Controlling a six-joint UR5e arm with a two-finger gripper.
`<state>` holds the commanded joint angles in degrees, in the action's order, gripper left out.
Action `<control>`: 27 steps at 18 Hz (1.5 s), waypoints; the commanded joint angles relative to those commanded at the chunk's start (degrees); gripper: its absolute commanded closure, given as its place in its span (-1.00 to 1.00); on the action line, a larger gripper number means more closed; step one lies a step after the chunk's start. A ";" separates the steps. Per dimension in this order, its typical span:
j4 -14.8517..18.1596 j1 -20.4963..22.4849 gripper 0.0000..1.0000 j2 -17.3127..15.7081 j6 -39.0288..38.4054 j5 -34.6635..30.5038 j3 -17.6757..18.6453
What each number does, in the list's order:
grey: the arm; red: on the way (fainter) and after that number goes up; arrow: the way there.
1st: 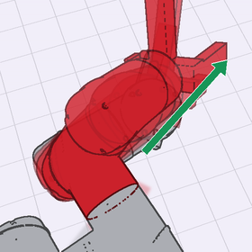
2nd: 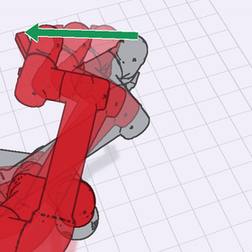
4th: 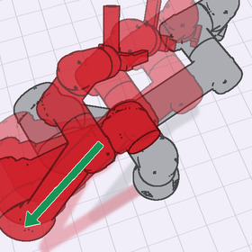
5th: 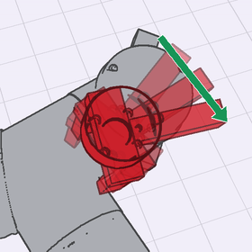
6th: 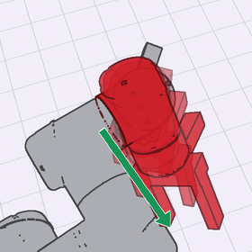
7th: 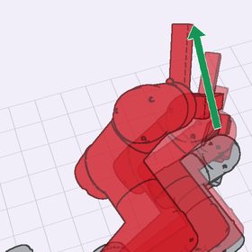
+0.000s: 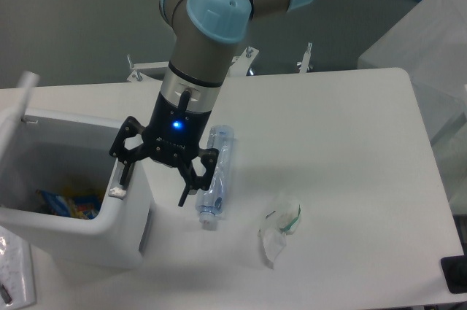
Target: Open the trash can
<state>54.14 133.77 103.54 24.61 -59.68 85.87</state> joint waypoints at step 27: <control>-2.29 16.86 -1.00 12.92 34.35 -27.07 -4.14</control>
<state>51.85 150.63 116.45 58.96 -86.75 81.74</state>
